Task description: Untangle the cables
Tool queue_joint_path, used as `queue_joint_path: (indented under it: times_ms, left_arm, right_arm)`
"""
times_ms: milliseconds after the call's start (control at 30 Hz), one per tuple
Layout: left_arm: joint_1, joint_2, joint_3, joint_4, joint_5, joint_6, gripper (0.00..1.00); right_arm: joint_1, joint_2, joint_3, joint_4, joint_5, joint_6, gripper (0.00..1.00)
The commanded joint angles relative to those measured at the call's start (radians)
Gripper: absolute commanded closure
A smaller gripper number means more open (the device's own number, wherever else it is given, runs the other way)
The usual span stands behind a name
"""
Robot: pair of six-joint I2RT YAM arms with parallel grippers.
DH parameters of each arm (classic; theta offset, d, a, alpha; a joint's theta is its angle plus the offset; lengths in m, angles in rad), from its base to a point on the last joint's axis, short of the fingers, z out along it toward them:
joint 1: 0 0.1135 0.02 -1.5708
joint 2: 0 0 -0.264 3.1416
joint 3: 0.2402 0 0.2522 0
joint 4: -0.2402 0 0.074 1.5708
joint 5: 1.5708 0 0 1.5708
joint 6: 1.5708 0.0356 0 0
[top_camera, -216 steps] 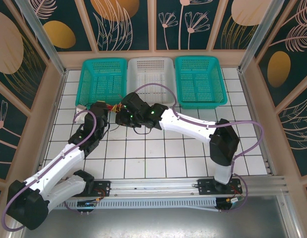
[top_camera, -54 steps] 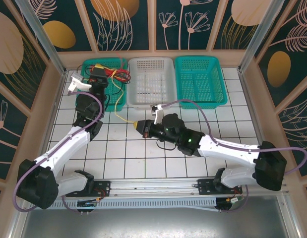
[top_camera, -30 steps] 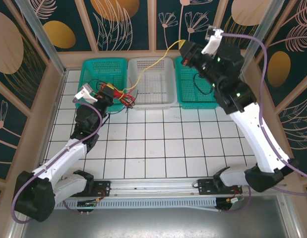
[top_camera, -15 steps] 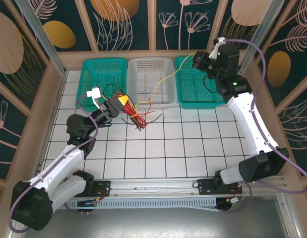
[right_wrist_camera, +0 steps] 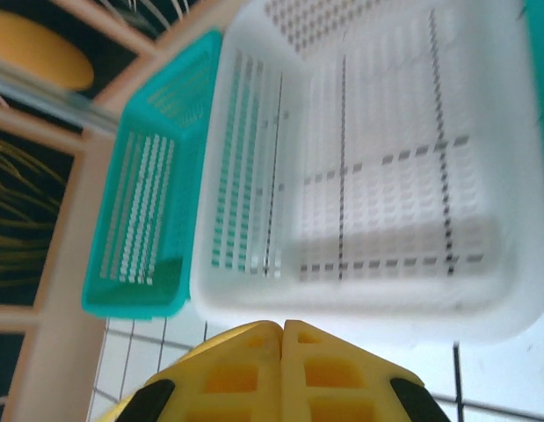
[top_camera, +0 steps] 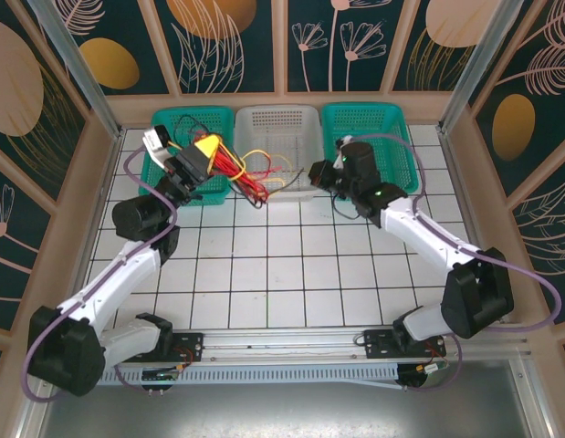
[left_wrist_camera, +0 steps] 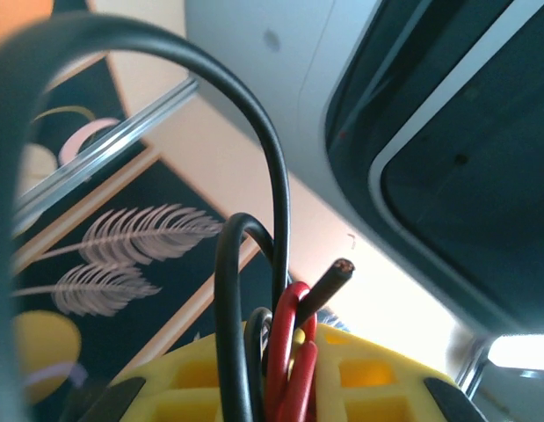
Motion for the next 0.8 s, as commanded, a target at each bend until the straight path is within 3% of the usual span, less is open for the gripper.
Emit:
queue_joint_path:
  times_ms: [0, 267, 533, 667, 767]
  left_arm:
    - [0.005, 0.077, 0.105, 0.249, -0.108, -0.146, 1.00]
    - [0.023, 0.074, 0.145, 0.189, -0.192, -0.123, 1.00]
    - [0.053, -0.003, -0.074, 0.168, -0.417, -0.056, 1.00]
    - [0.052, -0.107, -0.194, -0.087, -0.434, 0.162, 1.00]
    - [0.052, -0.218, -0.271, -0.332, -0.528, 0.308, 1.00]
  right_arm:
    - [0.056, 0.012, -0.087, 0.085, 0.078, 0.070, 1.00]
    - [0.119, -0.076, -0.339, 0.065, 0.164, 0.124, 1.00]
    - [0.193, -0.197, -0.536, 0.030, 0.239, 0.198, 1.00]
    - [0.179, -0.253, -0.485, -0.034, 0.265, 0.168, 1.00]
    - [0.192, -0.299, -0.425, -0.066, 0.265, 0.123, 1.00]
